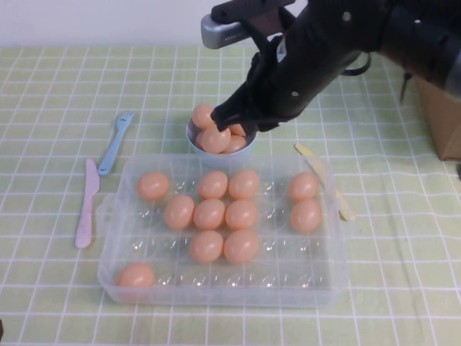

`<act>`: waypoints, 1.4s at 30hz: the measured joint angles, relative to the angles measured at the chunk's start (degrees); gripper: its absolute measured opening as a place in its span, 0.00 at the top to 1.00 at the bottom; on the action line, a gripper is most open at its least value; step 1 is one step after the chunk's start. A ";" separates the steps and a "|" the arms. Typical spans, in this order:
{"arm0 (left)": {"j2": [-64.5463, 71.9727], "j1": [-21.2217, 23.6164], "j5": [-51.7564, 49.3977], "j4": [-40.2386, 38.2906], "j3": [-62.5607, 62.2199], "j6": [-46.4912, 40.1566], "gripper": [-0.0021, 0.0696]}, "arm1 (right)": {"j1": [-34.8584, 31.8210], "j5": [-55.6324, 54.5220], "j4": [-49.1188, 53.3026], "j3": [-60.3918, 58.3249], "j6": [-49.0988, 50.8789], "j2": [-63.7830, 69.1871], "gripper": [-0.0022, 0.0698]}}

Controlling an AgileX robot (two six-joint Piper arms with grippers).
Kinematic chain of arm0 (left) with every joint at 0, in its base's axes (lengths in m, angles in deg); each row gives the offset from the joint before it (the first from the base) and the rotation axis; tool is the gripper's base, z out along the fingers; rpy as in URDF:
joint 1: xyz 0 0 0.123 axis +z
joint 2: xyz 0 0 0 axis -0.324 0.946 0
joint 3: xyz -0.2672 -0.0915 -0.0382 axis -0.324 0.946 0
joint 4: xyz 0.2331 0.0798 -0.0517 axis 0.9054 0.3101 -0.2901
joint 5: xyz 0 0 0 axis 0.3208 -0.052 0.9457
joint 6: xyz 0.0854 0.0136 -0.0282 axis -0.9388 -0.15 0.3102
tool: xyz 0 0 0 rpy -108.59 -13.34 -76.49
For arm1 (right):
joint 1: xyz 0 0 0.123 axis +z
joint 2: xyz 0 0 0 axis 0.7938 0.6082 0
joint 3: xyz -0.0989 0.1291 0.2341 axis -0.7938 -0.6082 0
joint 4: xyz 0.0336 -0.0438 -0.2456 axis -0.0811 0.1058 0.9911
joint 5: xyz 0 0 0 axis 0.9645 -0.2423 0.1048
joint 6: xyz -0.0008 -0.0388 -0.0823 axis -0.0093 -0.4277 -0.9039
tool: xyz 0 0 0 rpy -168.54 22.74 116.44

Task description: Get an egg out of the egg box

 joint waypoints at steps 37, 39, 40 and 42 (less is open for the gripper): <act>0.00 0.00 0.00 0.00 0.00 0.00 0.98 | -2.92 -31.11 1.96 -76.47 -0.89 -55.22 0.99; 0.00 0.00 0.00 0.00 0.00 0.00 0.98 | -6.49 -37.01 2.37 -80.96 -0.89 -58.99 0.99; 0.00 0.00 0.00 0.00 0.00 0.00 0.98 | -8.83 -40.27 2.37 -83.71 -0.89 -61.32 0.99; 0.00 0.00 0.00 0.00 0.00 0.00 0.98 | -13.49 -45.40 2.55 -88.95 -0.89 -65.77 0.99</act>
